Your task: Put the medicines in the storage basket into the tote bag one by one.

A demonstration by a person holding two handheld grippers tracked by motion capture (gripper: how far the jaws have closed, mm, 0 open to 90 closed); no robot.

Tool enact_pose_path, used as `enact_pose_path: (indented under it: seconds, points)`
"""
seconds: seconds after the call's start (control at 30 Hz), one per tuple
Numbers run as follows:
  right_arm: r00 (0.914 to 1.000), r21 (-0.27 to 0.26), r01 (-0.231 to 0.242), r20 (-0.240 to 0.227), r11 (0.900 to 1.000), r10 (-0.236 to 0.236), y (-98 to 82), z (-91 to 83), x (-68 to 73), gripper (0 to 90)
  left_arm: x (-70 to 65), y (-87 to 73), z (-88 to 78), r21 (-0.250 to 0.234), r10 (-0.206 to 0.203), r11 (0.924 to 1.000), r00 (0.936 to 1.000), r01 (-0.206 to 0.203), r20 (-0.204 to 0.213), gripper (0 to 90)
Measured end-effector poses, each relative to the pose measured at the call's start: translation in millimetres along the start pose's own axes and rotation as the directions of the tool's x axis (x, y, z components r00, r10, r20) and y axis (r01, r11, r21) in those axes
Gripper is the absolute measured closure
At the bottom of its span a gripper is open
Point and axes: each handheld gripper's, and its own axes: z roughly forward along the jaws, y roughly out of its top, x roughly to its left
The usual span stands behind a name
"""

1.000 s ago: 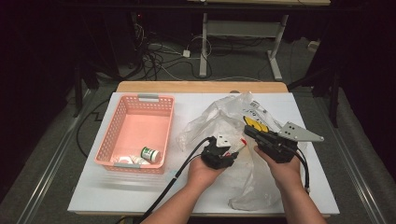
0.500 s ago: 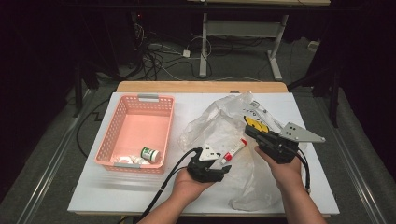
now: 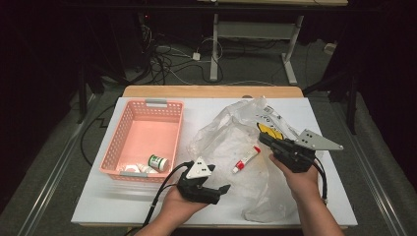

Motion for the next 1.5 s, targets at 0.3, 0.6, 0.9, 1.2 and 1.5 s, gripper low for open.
enact_pose_path:
  seconds: [0.3, 0.6, 0.9, 1.2, 1.5]
  points:
    - [1.0, 0.006, 0.001, 0.003, 1.0, -0.001, -1.5, 0.9, -0.5, 90.0, 7.6, -5.4, -22.3, -0.021, -0.052, 0.9985, 0.9972, 0.051, -0.054, 0.0]
    - [1.0, -0.001, -0.002, 0.007, 1.0, 0.002, -0.6, -1.7, -1.3, 90.0, 22.6, -9.5, -43.5, -0.021, -0.079, 0.9968, 0.9895, 0.077, -0.121, 0.0]
    - [0.9999, -0.005, -0.005, 0.009, 1.0, 0.005, -0.1, -3.3, -2.7, 90.0, 40.2, -15.3, -62.8, -0.046, -0.118, 0.9927, 0.9793, 0.112, -0.165, 0.0]
    - [0.9999, -0.009, -0.004, 0.01, 1.0, 0.004, 0.2, -4.2, -3.7, 90.0, 67.9, -24.4, -91.1, -0.072, -0.164, 0.9859, 0.9564, 0.151, -0.242, 0.0]
    - [0.9999, -0.005, -0.005, 0.01, 1.0, 0.005, -0.7, -3.7, -4.8, 90.0, 94.4, -40.6, -118.8, -0.099, -0.239, 0.9706, 0.9233, 0.219, -0.301, 0.0]
